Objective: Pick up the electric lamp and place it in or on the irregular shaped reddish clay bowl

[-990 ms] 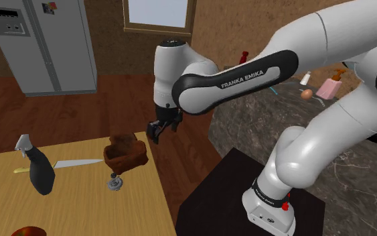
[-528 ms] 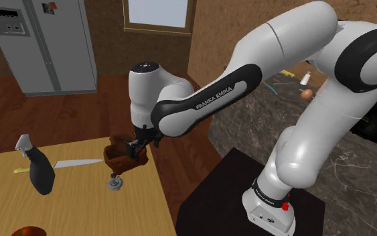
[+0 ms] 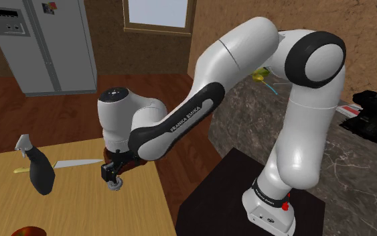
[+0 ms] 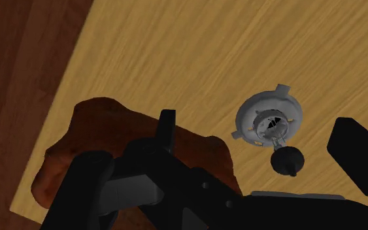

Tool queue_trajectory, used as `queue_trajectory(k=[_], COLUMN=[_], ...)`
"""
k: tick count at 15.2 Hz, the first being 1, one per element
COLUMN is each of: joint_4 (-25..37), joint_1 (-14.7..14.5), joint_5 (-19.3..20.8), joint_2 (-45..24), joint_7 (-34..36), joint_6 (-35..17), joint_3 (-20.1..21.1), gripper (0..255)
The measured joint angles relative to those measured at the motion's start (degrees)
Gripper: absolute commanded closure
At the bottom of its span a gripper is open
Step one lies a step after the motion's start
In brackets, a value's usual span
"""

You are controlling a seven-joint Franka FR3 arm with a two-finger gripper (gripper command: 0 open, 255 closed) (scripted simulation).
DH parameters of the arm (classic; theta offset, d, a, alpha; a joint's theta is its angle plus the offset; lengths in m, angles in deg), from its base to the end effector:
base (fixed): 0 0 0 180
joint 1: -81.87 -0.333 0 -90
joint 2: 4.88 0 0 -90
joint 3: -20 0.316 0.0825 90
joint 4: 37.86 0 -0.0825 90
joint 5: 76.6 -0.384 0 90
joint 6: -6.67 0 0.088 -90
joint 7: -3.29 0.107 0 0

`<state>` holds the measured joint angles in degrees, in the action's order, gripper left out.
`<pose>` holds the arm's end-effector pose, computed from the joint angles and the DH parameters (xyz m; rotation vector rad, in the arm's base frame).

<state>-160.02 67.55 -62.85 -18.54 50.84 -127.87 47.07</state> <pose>0.4311 0.3702 0.3082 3.1021 0.0753 0.0823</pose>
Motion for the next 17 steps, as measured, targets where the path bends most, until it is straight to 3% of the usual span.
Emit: queue_trajectory(k=[2, 7, 17], joint_4=[3.3, 5.1, 4.9], joint_1=[-2.0, -3.5, -4.1], joint_5=[2.3, 5.5, 7.0], joint_2=[-4.1, -9.2, -11.2], joint_7=[2.5, 4.5, 5.7], joint_6=[-0.1, -2.8, -4.8], joint_3=[-0.2, -1.8, -2.7], gripper=[0, 0, 0])
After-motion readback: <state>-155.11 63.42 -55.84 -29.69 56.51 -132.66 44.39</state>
